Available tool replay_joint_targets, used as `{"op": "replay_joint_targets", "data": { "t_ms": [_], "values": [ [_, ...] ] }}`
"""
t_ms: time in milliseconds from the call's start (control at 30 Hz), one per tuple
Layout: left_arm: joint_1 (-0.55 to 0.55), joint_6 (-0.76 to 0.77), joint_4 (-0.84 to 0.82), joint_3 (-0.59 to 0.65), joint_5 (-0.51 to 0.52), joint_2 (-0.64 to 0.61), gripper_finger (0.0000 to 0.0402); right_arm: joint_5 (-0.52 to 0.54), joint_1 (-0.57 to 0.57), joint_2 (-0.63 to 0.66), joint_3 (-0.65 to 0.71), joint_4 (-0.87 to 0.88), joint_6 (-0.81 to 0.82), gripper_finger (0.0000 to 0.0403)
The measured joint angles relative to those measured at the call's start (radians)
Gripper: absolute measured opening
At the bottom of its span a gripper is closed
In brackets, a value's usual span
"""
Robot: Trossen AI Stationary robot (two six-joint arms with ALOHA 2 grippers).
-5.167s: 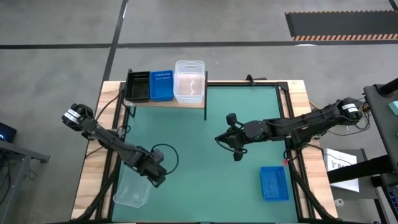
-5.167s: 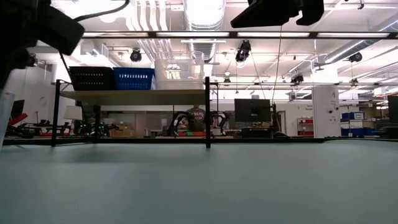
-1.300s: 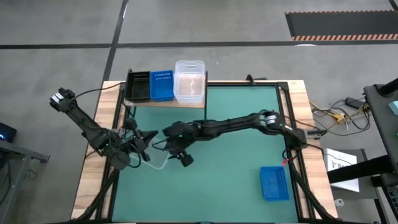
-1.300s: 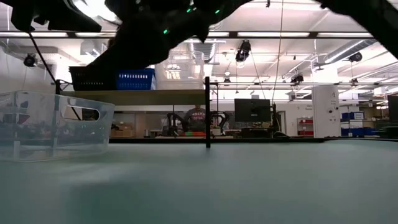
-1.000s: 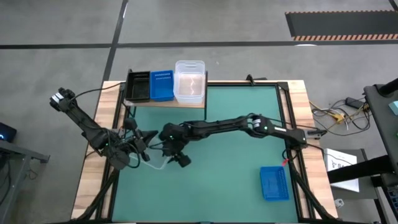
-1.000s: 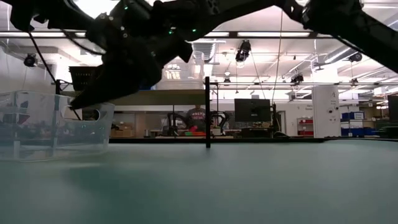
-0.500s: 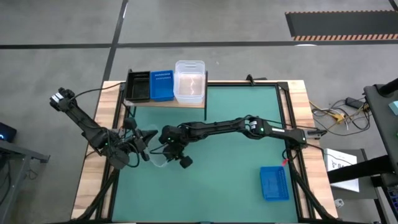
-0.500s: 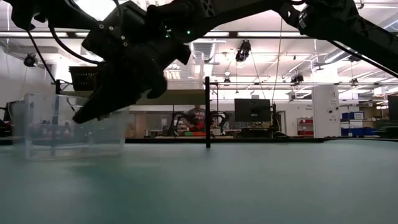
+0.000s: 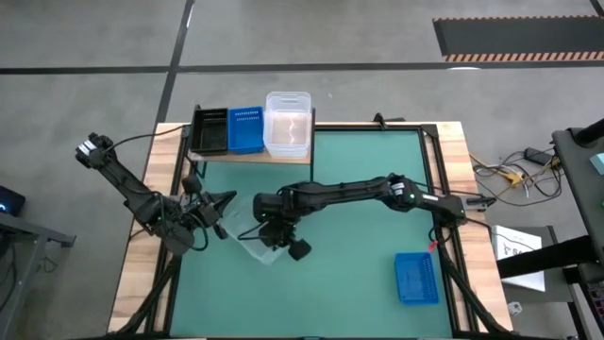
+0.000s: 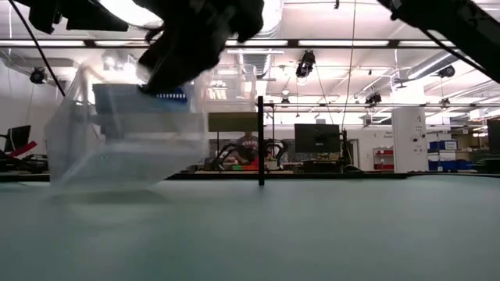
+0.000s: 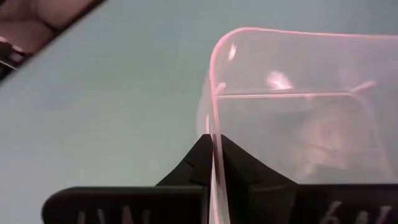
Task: Stack baskets on shelf by color
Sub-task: Stack the transparent bin on top of the transparent bins on the shelf
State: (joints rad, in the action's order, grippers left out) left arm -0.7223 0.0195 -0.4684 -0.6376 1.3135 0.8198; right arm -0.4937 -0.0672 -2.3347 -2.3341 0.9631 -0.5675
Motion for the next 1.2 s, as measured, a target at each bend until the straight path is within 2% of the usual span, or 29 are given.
{"op": "replay_joint_targets", "data": {
  "t_ms": [200,433,700,900,967,1133,1200],
  "values": [
    [-0.001,-0.001,0.013,0.0,0.001,0.0,0.0001,0.016,-0.018,0.093,0.0,0.093,0.092,0.0009],
    [0.0,-0.001,0.016,0.001,0.001,0.0,0.0001,0.139,-0.05,0.196,0.0,0.149,0.213,0.0009],
    [0.0,-0.001,0.016,0.001,0.001,0.001,0.0001,0.351,-0.096,0.324,0.0,0.206,0.326,0.0009],
    [0.0,-0.001,0.017,0.001,0.001,0.002,0.0001,0.382,-0.122,0.444,0.0,0.202,0.358,0.0009],
    [0.0,-0.001,0.017,0.001,0.001,0.002,0.0001,0.456,-0.128,0.48,0.0,0.171,0.358,0.0009],
    [0.0,-0.001,0.016,0.002,0.001,0.002,0.0001,0.725,-0.111,0.539,0.0,0.098,0.341,0.0009],
    [0.0,-0.001,0.016,0.002,0.001,0.002,0.0001,0.792,-0.087,0.545,0.0,0.075,0.326,0.0008]
  ]
}}
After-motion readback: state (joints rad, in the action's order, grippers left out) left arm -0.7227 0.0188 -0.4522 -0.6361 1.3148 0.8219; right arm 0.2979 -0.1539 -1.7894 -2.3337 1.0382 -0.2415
